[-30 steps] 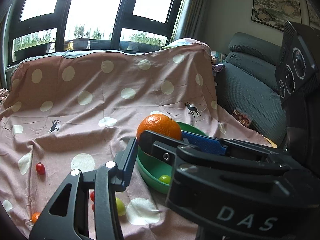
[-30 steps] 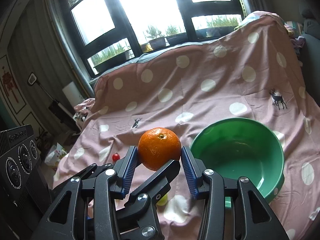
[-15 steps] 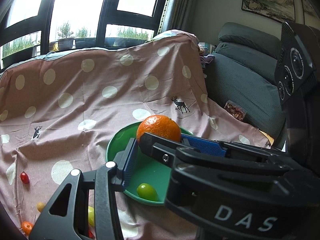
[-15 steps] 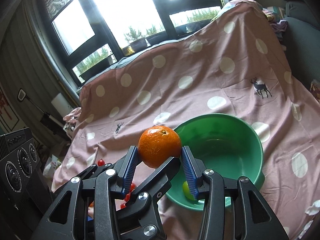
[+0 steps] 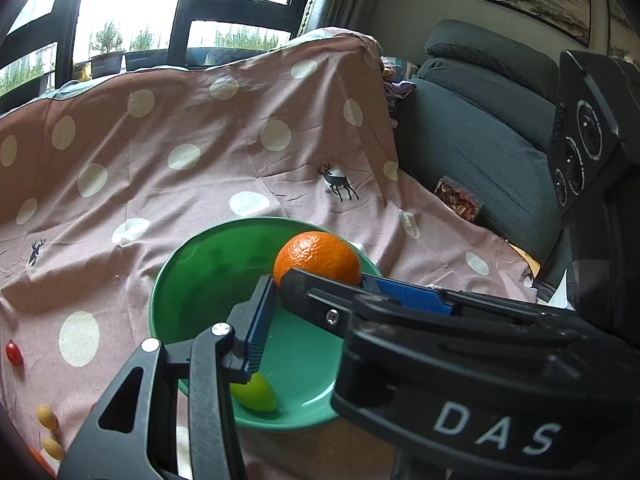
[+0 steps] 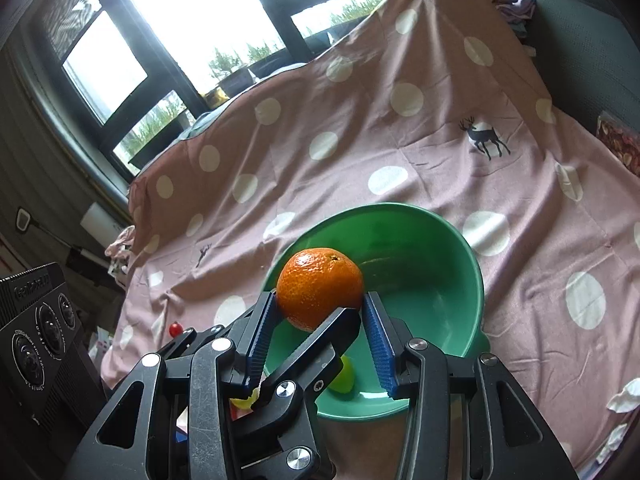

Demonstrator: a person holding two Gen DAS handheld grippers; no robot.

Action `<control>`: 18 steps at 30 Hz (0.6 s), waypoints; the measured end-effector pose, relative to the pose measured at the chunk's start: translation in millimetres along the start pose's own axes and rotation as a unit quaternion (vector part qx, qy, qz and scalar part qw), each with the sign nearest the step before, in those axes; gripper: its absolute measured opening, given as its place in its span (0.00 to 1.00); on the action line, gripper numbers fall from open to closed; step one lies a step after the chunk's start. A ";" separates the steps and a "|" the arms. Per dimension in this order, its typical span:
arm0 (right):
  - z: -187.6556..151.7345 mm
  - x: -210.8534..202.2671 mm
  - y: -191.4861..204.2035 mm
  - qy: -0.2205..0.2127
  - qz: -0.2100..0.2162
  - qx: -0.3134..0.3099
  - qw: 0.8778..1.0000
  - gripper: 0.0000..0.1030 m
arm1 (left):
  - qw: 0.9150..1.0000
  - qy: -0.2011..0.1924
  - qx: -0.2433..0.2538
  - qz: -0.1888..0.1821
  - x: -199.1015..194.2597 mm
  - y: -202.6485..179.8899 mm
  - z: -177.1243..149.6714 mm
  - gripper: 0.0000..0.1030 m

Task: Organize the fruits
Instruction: 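Carry the orange with the right tool over the green bowl, then open the right tool to release the orange into the bowl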

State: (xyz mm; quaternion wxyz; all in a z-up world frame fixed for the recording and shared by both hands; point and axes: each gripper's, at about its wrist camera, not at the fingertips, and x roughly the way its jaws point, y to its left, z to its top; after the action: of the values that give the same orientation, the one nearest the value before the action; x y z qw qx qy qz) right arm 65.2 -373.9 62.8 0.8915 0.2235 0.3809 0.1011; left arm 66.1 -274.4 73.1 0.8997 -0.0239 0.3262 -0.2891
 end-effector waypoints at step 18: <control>-0.5 22.8 -20.0 0.055 -0.025 0.023 0.998 0.47 | 0.998 0.042 -0.036 -0.023 29.8 7.3 -11.3 0.42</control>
State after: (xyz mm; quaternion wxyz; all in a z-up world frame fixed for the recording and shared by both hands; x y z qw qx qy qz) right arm 80.8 -383.4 38.6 0.8661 0.2287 0.4369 0.0817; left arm 81.6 -282.7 45.4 0.8770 -0.0519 0.3732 -0.2980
